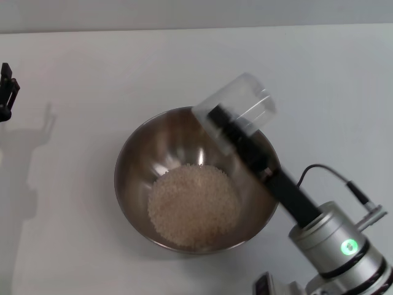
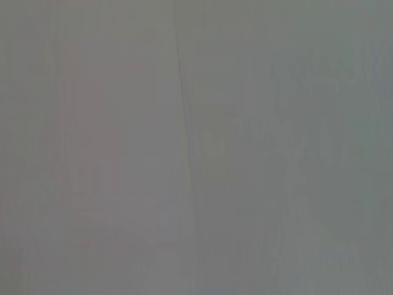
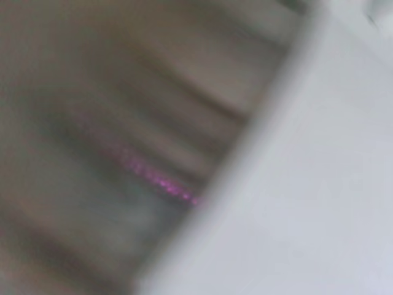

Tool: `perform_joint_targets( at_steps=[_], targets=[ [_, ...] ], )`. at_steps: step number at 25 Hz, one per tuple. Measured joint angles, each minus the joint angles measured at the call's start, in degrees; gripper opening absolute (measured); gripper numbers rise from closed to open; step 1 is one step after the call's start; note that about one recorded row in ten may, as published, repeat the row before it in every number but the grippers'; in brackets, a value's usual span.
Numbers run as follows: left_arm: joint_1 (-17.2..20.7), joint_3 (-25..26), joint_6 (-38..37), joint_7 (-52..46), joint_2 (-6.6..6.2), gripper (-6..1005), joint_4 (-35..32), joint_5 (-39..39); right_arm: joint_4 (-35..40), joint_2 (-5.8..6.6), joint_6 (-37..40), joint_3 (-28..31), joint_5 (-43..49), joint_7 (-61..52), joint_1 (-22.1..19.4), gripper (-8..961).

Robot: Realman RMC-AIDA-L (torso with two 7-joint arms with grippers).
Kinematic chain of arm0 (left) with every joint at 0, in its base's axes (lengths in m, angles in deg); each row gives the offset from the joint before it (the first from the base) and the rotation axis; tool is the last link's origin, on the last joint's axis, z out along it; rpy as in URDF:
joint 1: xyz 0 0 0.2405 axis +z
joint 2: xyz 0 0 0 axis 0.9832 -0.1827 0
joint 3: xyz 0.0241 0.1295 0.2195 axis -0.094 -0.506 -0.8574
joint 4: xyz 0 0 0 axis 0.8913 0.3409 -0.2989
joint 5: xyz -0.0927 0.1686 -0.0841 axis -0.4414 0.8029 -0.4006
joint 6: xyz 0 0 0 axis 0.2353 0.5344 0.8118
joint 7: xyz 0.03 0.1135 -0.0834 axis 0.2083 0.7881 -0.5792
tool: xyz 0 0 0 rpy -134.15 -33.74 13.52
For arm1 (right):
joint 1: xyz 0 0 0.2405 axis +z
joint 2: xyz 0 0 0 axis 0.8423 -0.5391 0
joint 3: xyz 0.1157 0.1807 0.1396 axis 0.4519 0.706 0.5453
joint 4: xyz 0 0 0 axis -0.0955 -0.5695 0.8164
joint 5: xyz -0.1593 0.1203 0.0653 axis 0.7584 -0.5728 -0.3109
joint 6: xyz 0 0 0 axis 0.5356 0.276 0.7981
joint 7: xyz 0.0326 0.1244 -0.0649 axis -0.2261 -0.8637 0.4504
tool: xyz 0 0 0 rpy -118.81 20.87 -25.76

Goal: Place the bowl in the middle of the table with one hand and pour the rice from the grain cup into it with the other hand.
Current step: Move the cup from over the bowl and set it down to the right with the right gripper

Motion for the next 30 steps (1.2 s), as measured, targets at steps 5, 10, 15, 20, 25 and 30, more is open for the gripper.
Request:
perform_joint_targets(
  at_steps=[5,10,15,20,25,30],
  targets=[
    [0.0,-0.09,-0.01,0.0,0.0,847,-0.01,-0.02,-2.38,0.0,5.36,2.82,-0.38,-21.98,-1.76,5],
    [0.0,-0.1,0.0,0.0,0.0,847,-0.01,0.0,-4.2,0.0,6.16,6.55,-0.76,-38.98,-4.02,5],
    [0.0,-0.1,0.0,0.0,0.0,847,-0.01,0.02,-4.77,0.23,6.46,9.08,-0.87,-57.98,-5.2,4],
    [0.31,-0.09,0.0,0.0,0.0,847,-0.01,0.11,0.0,0.57,9.24,11.55,-0.87,-87.64,-6.11,4],
    [0.44,-0.09,0.0,0.0,0.0,847,-0.01,0.17,8.27,0.42,12.91,14.12,-0.89,-113.23,-7.45,4],
    [0.38,-0.09,0.0,0.0,0.0,847,-0.01,0.17,14.48,0.42,13.39,16.17,-0.95,-124.29,-8.72,4]
  ],
)
